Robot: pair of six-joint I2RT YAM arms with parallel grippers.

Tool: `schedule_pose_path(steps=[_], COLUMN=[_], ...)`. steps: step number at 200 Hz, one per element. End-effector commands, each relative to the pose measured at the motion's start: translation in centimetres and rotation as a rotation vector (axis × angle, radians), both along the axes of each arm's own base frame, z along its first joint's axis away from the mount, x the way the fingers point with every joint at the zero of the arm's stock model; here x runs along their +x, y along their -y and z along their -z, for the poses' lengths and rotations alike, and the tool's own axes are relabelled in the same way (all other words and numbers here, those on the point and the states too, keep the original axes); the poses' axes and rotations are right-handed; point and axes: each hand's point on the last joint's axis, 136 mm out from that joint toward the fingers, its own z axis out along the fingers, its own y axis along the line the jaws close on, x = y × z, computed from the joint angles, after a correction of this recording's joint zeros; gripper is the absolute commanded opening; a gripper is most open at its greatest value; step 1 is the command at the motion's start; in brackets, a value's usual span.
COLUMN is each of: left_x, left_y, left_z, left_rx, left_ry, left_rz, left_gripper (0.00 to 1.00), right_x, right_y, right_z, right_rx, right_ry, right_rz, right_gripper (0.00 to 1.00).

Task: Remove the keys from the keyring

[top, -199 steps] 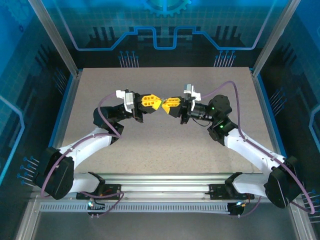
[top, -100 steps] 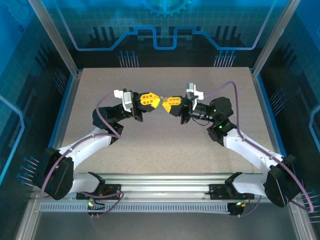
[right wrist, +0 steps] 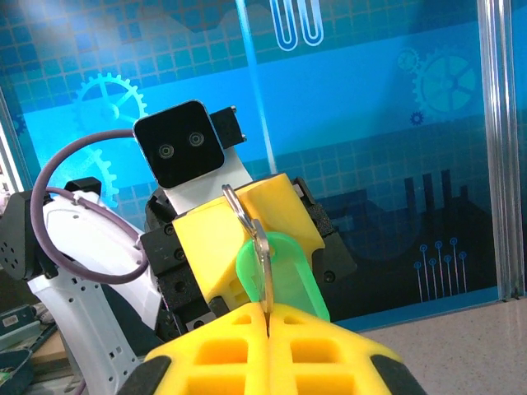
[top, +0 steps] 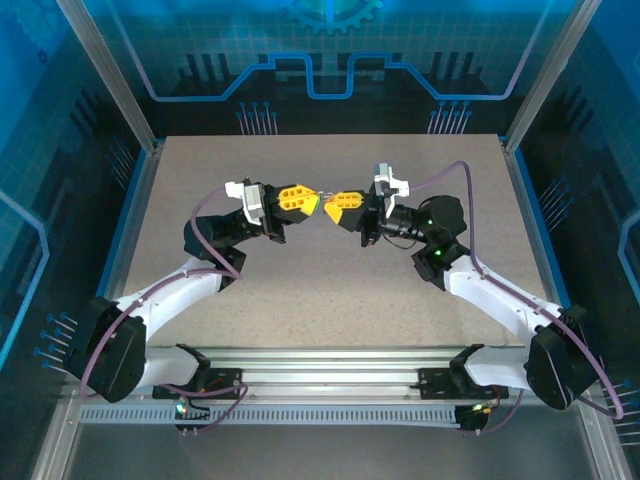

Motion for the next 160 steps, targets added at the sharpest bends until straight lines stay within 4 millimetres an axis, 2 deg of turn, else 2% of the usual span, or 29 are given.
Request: schedule_pose_path(steps=[1, 34, 71, 105, 160], left_x=[-1.1, -1.5, -1.7, -1.6, -1.6], left_y=[-0.1, -0.1, -0.2, -0.3, -0.3], left_z=[0.5, 0.7, 0.6, 0.6, 0.4], left_rx=[0.024, 0.053, 0.063, 0.033, -0.014], left_ry=[0.042, 0.104, 0.136, 0.119, 0.091], left_rz=[-0.002, -0.078, -0.119, -0.111, -0.071], left_gripper=[0.00, 0.00, 0.00, 0.00, 0.00], right_x=[1.2, 1.1, 1.4, 0.6, -1.0], right_y=[0.8, 0.6, 2.4, 2.7, 1.7], right_z=[-2.1, -0.3, -0.8, -1.5, -2.2], right_rx=[0.051, -0.122, -0.160, -0.145, -0.118], right_ry=[0.052, 0.241, 0.368, 0.431, 0.446], right_rz=[0.096, 0.309, 0.498, 0.526, 0.450], right_gripper=[0.00, 0.00, 0.00, 0.00, 0.00])
